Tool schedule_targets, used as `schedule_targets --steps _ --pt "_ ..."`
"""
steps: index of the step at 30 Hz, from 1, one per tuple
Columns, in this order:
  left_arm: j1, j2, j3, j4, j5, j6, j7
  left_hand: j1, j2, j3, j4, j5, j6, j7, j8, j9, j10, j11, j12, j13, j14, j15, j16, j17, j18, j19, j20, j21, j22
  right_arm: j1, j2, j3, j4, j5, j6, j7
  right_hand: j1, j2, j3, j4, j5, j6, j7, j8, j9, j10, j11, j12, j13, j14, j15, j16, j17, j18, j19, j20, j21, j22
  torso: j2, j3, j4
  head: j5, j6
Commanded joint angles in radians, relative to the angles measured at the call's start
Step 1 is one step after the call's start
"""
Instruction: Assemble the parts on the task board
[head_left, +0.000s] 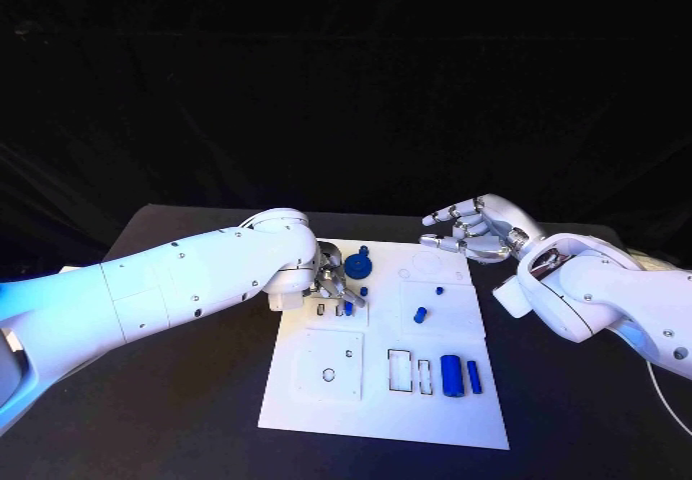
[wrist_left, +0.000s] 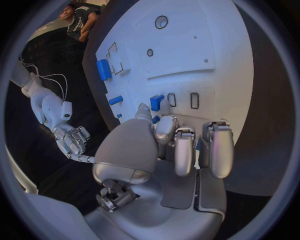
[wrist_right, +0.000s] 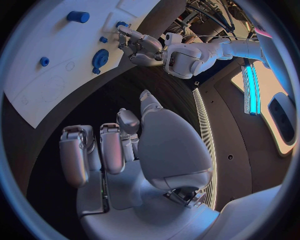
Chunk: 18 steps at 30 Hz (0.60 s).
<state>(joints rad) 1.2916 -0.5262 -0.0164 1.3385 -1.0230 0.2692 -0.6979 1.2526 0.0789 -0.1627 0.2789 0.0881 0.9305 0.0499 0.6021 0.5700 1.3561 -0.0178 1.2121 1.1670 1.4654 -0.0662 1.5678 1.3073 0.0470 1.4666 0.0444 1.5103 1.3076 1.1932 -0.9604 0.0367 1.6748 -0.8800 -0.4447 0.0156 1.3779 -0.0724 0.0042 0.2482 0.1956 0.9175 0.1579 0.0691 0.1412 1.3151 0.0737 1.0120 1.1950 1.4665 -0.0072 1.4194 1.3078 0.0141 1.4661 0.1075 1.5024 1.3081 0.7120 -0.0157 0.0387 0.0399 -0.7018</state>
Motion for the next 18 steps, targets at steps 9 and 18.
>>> schedule_targets --steps 9,18 --pt "0.002 0.01 0.0 -0.01 -0.004 0.03 -0.043 0.097 0.004 0.079 -0.025 0.006 -0.012 -0.007 0.002 0.014 0.004 -0.008 0.001 0.0 0.105 -0.014 0.003 0.263 -0.02 0.039 -0.011 0.0 0.143 -0.001 0.002 0.0 0.002 -0.008 0.014 0.0 -0.001 0.011 -0.006 -0.001 0.006 0.004 -0.001 0.004 0.002 0.003 -0.005 0.002 0.0 0.053 0.002 -0.003 0.032 0.02 0.001 -0.001 -0.005 0.133 0.001 0.0 -0.0008 -0.002 -0.005" --pt "0.002 0.012 -0.001 -0.012 -0.004 0.021 -0.038 0.165 0.005 0.178 -0.044 0.012 -0.019 -0.012 -0.013 0.018 0.001 -0.013 -0.004 -0.001 0.105 -0.019 0.003 0.263 -0.019 0.038 -0.016 -0.001 0.144 -0.001 0.002 0.0 0.002 -0.008 0.017 -0.001 -0.001 0.012 -0.007 -0.001 0.007 0.005 -0.001 0.004 0.002 0.004 -0.006 0.003 0.001 0.053 0.002 -0.003 0.032 0.02 0.001 -0.001 -0.005 0.134 0.0 0.0003 0.0 -0.004 -0.008"
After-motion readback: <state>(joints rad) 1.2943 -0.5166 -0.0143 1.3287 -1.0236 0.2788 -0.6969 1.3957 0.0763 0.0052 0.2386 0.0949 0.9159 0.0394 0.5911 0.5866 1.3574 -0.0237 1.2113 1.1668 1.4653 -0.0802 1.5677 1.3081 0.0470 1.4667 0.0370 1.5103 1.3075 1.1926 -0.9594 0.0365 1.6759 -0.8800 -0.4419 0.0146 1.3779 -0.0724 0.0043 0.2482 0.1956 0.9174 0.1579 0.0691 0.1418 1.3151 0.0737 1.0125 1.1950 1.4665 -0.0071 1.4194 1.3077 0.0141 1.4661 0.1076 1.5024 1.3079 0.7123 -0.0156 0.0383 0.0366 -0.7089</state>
